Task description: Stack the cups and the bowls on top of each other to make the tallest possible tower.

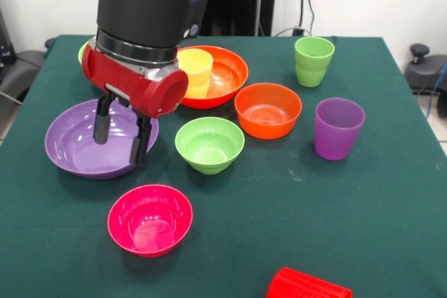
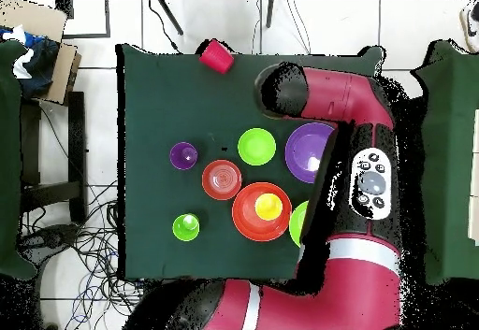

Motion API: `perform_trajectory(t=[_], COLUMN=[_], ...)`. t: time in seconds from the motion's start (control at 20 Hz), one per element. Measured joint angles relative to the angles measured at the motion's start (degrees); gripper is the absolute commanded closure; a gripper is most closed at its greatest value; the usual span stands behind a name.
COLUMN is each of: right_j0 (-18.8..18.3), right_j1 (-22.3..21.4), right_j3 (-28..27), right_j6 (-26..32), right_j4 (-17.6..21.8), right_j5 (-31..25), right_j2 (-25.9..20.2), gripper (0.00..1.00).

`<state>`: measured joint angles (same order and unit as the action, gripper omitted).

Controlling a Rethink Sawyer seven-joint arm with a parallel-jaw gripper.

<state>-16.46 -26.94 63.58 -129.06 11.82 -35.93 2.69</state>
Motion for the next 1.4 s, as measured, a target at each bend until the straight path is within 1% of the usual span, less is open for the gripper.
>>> perform_trajectory(t=[0.8,1.4], right_j0=[0.64,3.59], right_j1=[0.77,1.27], right_j3=[-0.01,-0.02], right_j6=[0.00,0.00], right_j4=[-0.01,-0.25], right_j5=[0.06,1.05], right_j2=[1.62,4.11], gripper=[0.00,0.00])
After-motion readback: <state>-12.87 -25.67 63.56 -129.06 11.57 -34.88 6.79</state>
